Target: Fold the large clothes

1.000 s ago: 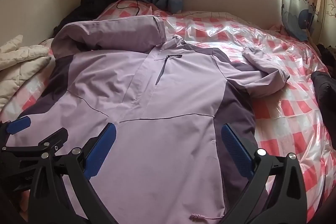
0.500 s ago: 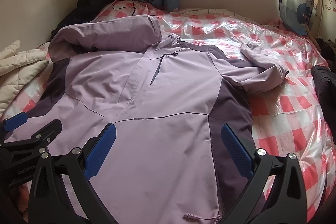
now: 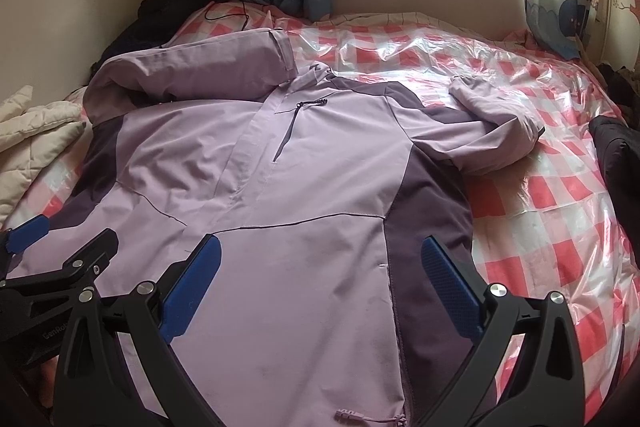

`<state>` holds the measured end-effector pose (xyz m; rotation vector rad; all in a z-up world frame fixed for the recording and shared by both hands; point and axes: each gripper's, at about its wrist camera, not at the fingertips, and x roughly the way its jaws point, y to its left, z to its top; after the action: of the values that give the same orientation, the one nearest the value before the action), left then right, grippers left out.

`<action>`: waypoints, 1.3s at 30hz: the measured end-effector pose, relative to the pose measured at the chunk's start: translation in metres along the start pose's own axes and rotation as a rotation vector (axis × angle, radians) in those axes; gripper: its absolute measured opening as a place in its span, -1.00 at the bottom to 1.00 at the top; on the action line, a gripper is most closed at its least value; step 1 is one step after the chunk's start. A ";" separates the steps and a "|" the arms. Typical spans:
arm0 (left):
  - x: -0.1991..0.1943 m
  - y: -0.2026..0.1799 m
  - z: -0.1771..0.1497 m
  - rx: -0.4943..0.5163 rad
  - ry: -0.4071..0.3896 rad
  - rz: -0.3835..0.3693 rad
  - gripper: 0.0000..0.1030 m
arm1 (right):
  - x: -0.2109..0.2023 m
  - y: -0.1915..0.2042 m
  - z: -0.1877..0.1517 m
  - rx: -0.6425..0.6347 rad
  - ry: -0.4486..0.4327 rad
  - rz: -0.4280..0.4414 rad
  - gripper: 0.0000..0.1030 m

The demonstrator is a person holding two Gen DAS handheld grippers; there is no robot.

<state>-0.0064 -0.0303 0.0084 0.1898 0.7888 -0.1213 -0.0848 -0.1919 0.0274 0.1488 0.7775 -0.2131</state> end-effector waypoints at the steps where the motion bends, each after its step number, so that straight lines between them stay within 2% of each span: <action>1: -0.001 -0.001 0.000 0.010 -0.005 0.009 0.88 | 0.000 0.000 0.000 0.001 0.000 0.000 0.88; 17: 0.003 0.000 -0.001 0.018 0.015 -0.026 0.88 | 0.003 0.001 -0.002 -0.004 0.006 -0.001 0.88; 39: 0.010 -0.006 -0.003 0.047 0.038 -0.024 0.88 | 0.006 -0.001 -0.006 -0.006 0.011 0.000 0.88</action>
<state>-0.0032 -0.0358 -0.0015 0.2272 0.8263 -0.1593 -0.0848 -0.1925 0.0193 0.1444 0.7889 -0.2106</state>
